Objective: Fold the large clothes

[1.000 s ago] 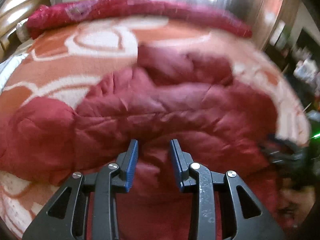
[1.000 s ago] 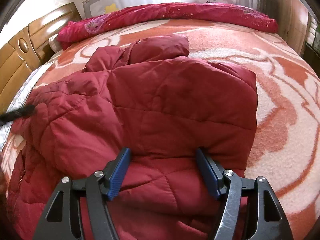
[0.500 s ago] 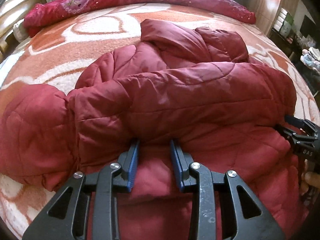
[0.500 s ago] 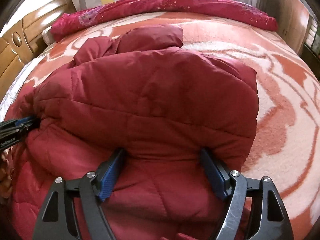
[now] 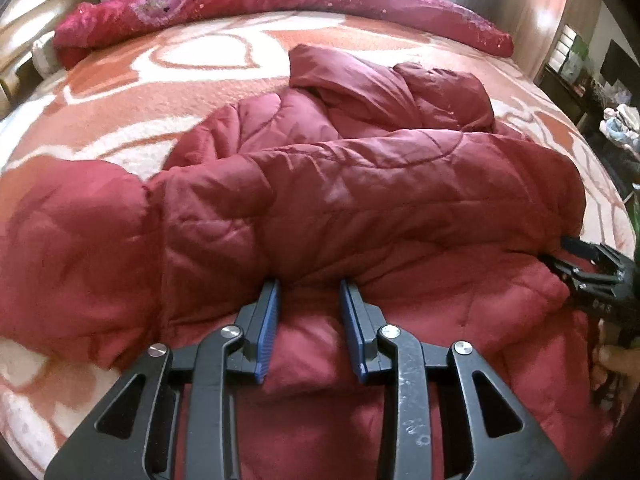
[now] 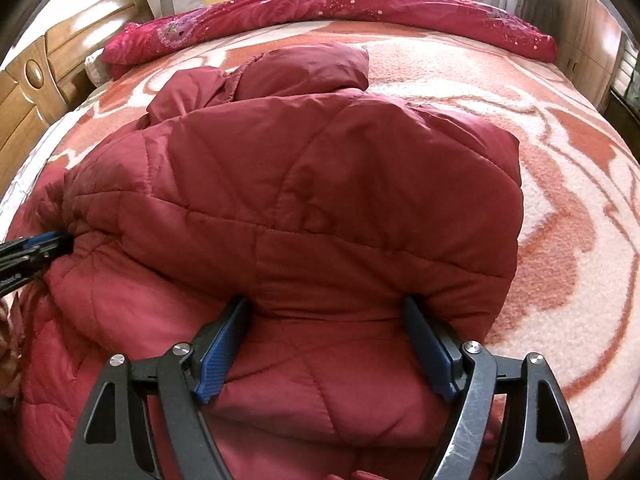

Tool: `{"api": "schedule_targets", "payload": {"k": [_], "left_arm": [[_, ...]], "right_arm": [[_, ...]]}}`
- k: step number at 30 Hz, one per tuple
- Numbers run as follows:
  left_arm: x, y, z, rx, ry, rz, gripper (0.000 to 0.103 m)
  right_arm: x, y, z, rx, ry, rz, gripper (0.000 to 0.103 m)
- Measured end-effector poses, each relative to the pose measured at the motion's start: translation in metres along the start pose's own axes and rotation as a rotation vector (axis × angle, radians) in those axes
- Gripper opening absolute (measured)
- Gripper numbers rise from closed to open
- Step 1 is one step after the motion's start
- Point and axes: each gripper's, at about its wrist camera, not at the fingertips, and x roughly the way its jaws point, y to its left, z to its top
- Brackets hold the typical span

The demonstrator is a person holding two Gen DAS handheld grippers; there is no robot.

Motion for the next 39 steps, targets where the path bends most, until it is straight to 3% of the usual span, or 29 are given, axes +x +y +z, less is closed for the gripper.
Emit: {"api": "schedule_targets", "payload": {"k": [5,9,15,17,19,22,29,39], "left_arm": [[-0.032,0.019,-0.016,-0.065,-0.038,-0.038,0.030],[-0.053,0.054,-0.030,-0.184,-0.046,-0.096,0.030],[-0.071,0.114,-0.054,-0.372,-0.056,-0.142,0.031],[-0.073,0.131,-0.062,-0.420,-0.061,-0.146,0.036],[-0.075,0.151,-0.070,-0.477,-0.071,-0.128,0.049],[-0.075,0.180,-0.084,-0.567,-0.076,-0.132,0.055],[-0.067,0.242,-0.104,-0.755,-0.072,-0.097,0.055],[-0.028,0.323,-0.114,-1.030,-0.113,-0.139,0.055]], "right_arm": [[-0.004,0.000,0.001,0.001,-0.003,0.000,0.081],[-0.025,0.002,0.003,0.030,0.007,0.003,0.081],[-0.073,0.017,-0.010,0.040,-0.062,0.109,0.081],[-0.086,0.026,-0.017,0.032,-0.074,0.137,0.081],[-0.097,0.036,-0.026,0.026,-0.083,0.169,0.081],[-0.108,0.051,-0.038,0.010,-0.083,0.203,0.081],[-0.135,0.073,-0.061,-0.020,-0.045,0.309,0.081],[-0.187,0.027,-0.081,0.130,-0.037,0.307,0.087]]}}
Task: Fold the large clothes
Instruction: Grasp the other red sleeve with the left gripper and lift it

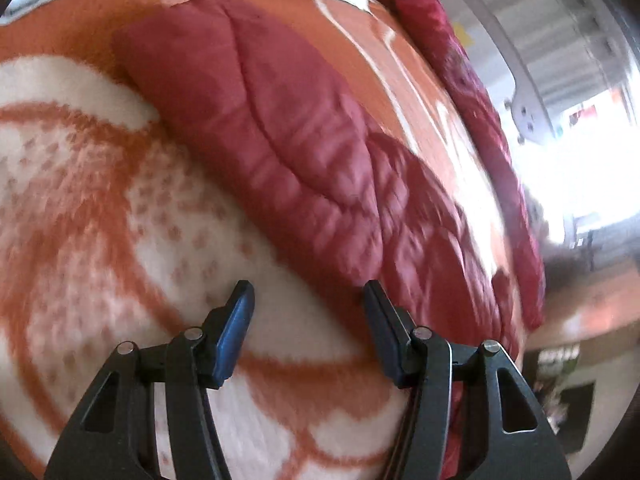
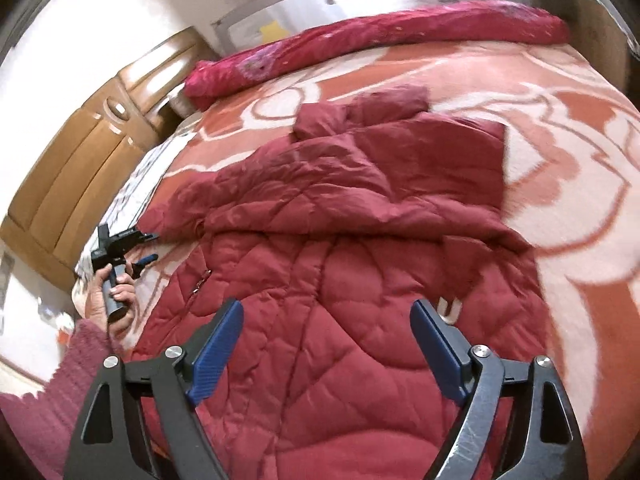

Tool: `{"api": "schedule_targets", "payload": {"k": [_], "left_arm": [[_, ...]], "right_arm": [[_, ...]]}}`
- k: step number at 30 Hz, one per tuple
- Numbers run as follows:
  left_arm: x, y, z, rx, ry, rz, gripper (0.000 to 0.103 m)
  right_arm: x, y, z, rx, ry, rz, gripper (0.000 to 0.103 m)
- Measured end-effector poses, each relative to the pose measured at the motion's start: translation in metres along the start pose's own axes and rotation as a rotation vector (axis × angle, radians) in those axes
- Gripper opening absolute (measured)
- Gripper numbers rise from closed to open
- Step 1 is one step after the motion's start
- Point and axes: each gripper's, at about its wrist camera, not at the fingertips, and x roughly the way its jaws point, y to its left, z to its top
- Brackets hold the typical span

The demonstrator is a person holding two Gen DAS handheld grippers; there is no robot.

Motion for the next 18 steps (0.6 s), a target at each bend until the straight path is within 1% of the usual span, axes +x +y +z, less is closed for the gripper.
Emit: {"api": "schedule_targets", "payload": {"k": [3,4,5,8,10,11,12,13,15,18], "left_arm": [[0.005,0.002,0.014,-0.026,-0.035,0.001,0.056],[0.007,0.002,0.018,-0.034,-0.047,0.001,0.059],[0.007,0.002,0.022,-0.044,-0.056,-0.002,0.060],[0.013,0.005,0.038,-0.078,-0.080,0.007,0.060],[0.014,0.001,0.043,-0.067,-0.087,0.027,0.058],[0.014,-0.004,0.043,-0.050,-0.088,0.040,0.052],[0.013,-0.008,0.042,-0.024,-0.088,0.049,0.032],[0.016,-0.013,0.045,-0.010,-0.083,0.044,0.017],[0.007,-0.018,0.043,0.009,-0.098,0.015,0.011],[-0.015,-0.038,0.035,0.074,-0.145,-0.021,0.009]], "right_arm": [[-0.012,-0.009,-0.010,0.045,-0.015,-0.006,0.087],[-0.013,-0.011,-0.014,0.058,-0.014,-0.009,0.087],[-0.013,-0.013,-0.018,0.068,-0.012,-0.008,0.087],[-0.011,-0.017,-0.028,0.092,0.005,0.002,0.087],[-0.008,-0.016,-0.030,0.092,0.016,0.003,0.087],[-0.007,-0.015,-0.032,0.090,0.018,0.003,0.087],[-0.006,-0.014,-0.033,0.086,0.020,0.006,0.087],[-0.005,-0.012,-0.033,0.083,0.021,0.008,0.087],[-0.004,-0.010,-0.032,0.075,0.017,0.015,0.087],[-0.001,-0.005,-0.031,0.066,0.012,0.026,0.087]]}}
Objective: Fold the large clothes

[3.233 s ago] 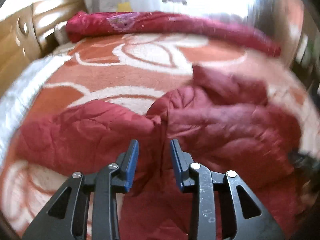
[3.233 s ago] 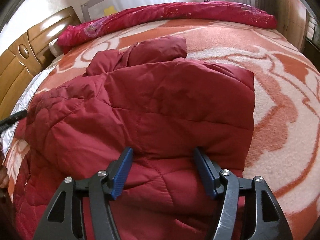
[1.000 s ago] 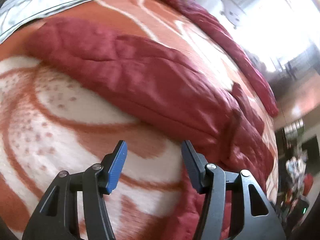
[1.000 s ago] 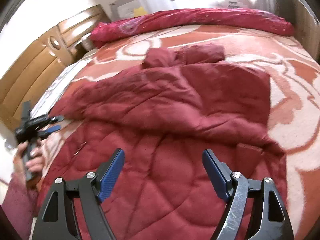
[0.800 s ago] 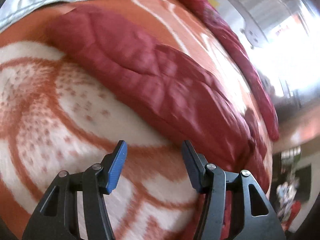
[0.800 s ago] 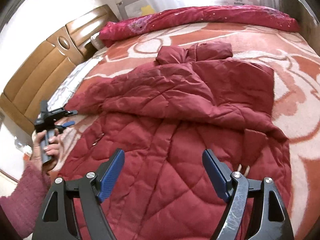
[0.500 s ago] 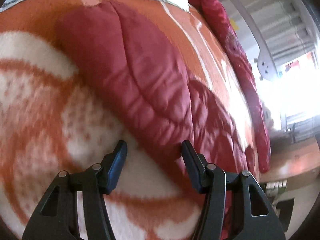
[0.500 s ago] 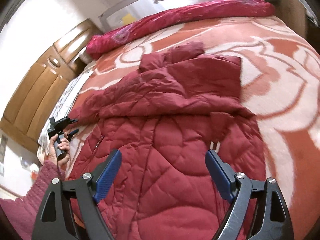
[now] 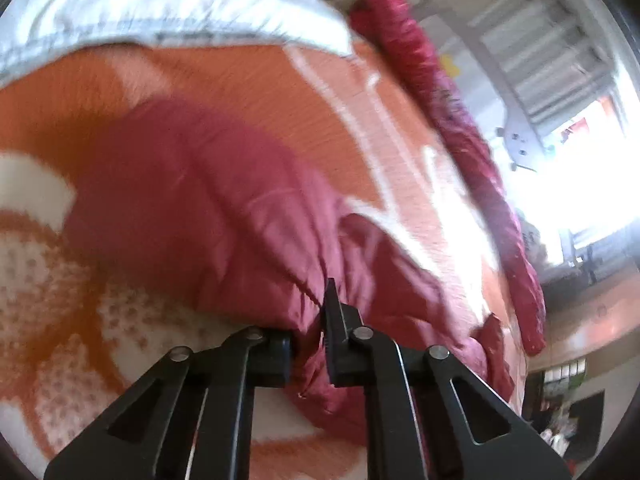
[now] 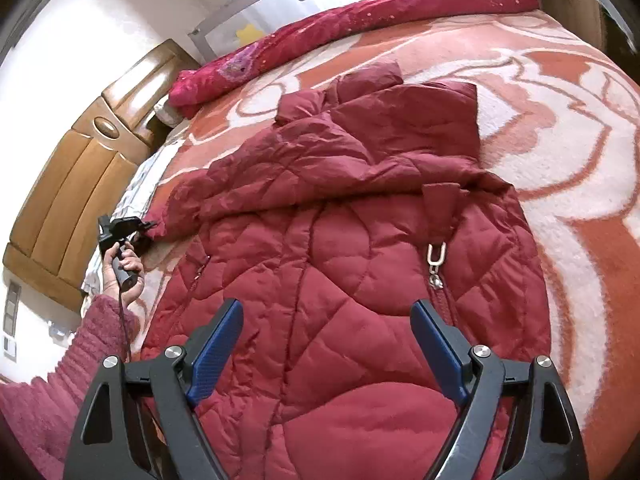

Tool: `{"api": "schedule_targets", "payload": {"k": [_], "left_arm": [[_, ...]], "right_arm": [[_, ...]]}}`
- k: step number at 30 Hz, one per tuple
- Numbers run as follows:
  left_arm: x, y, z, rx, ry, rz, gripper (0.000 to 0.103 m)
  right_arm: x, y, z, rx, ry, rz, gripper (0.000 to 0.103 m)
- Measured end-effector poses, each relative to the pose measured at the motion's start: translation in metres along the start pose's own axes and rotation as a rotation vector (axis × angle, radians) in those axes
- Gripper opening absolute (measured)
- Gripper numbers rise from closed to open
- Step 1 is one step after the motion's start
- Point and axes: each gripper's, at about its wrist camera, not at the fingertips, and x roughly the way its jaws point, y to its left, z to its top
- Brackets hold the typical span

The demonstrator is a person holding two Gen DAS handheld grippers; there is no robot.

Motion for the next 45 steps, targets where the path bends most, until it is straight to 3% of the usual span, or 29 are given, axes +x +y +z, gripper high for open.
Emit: {"api": "schedule_targets", "payload": {"k": [7,13,19,23,39,45], "left_arm": [[-0.047,-0.064,-0.016,0.178,-0.068,-0.115,0.008],[-0.078,-0.136,-0.057,0.368,-0.074,-0.240,0.007],[-0.082,-0.202,-0.115,0.547,-0.010,-0.349,0.007],[-0.072,-0.238,-0.152,0.654,0.044,-0.378,0.007],[-0.026,-0.293,-0.275,0.920,0.204,-0.363,0.007],[0.002,-0.295,-0.312,1.023,0.253,-0.285,0.007]], "right_arm": [[0.000,0.001,0.001,0.014,-0.013,0.024,0.087],[-0.003,-0.007,0.004,0.037,-0.035,0.027,0.087],[-0.008,-0.018,0.009,0.075,-0.062,0.044,0.087],[-0.011,-0.030,0.013,0.115,-0.079,0.059,0.087],[-0.010,-0.076,0.044,0.229,-0.163,0.086,0.087],[0.007,-0.091,0.065,0.279,-0.157,0.130,0.088]]}}
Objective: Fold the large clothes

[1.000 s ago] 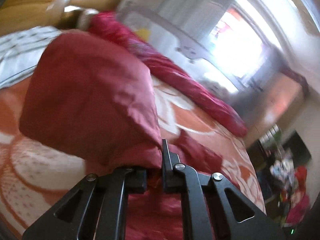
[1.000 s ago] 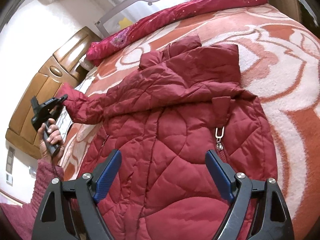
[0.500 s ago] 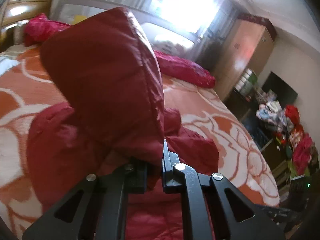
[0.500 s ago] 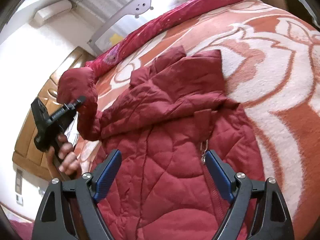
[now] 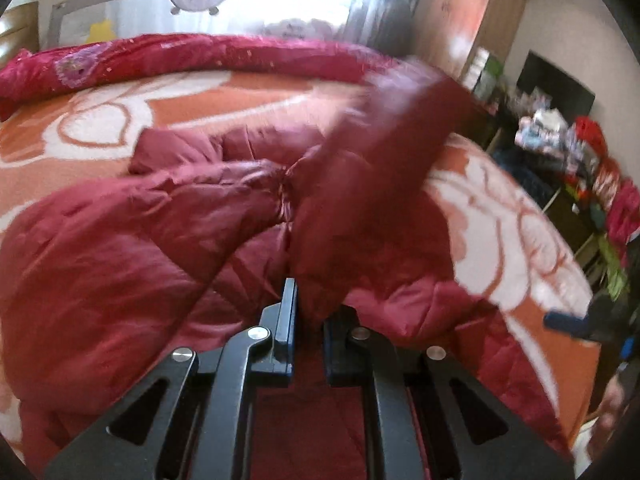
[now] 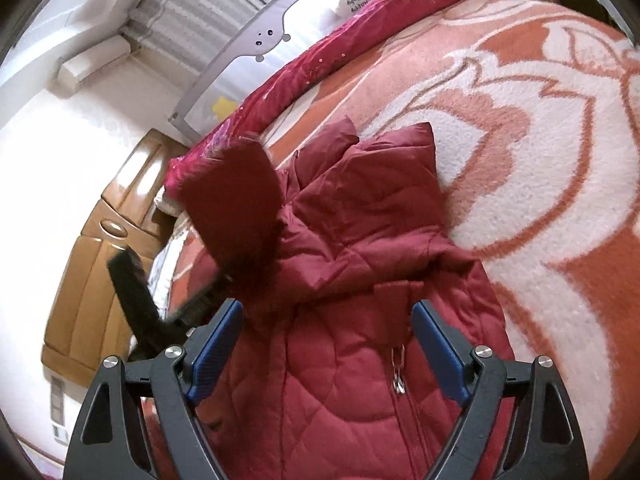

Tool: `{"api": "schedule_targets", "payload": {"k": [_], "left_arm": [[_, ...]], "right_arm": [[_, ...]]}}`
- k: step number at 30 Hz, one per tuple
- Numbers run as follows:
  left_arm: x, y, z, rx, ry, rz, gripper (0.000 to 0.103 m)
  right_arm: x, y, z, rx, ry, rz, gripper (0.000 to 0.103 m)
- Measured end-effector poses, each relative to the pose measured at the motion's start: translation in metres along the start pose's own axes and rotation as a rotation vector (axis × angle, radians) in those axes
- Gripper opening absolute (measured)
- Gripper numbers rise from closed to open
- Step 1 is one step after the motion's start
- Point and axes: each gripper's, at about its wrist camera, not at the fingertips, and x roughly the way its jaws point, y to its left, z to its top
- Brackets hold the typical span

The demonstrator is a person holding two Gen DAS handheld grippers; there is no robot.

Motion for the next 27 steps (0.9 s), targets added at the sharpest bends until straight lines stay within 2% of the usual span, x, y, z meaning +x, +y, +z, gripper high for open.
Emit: {"api": "schedule_targets", "payload": {"k": [6,16,17,18,19,20,22,27], "left_arm": [[0.017,-0.006,-0.011,0.002,0.043,0.008,0.007],[0.020,-0.009,-0.016,-0.004,0.057,-0.013,0.007],[0.021,-0.008,-0.016,-0.007,0.064,-0.013,0.007],[0.021,-0.006,-0.016,-0.015,0.071,-0.017,0.007],[0.020,-0.004,-0.016,-0.021,0.076,-0.022,0.011],[0.018,-0.003,-0.017,-0.028,0.084,-0.031,0.012],[0.009,-0.001,-0.019,-0.036,0.092,-0.049,0.015],[-0.023,0.007,-0.023,-0.044,0.082,-0.082,0.015]], "right_arm": [[0.032,-0.003,0.020,0.046,0.037,0.059,0.088],[0.121,-0.015,0.058,0.185,0.127,0.112,0.087],[0.127,-0.016,0.059,0.184,0.129,0.107,0.084],[0.132,-0.016,0.060,0.176,0.129,0.098,0.065],[0.135,-0.016,0.061,0.173,0.136,0.090,0.036],[0.140,-0.017,0.061,0.182,0.150,0.091,0.027],[0.141,-0.017,0.059,0.186,0.149,0.092,0.019],[0.132,-0.005,0.059,0.115,0.115,0.060,0.012]]}}
